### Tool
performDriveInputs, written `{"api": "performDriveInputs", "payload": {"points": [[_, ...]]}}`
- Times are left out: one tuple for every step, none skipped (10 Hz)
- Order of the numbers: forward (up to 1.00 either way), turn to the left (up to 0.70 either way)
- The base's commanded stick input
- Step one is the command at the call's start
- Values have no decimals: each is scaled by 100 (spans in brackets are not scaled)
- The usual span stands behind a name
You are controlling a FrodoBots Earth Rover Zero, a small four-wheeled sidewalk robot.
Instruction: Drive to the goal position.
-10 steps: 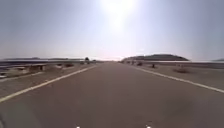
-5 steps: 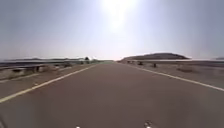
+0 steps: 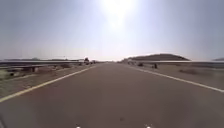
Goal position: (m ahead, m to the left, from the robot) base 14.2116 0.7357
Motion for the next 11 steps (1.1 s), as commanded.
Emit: {"api": "performDriveInputs", "payload": {"points": [[70, 0], [70, 0], [70, 0], [70, 0], [70, 0], [70, 0], [70, 0], [70, 0], [70, 0], [70, 0], [70, 0]]}}
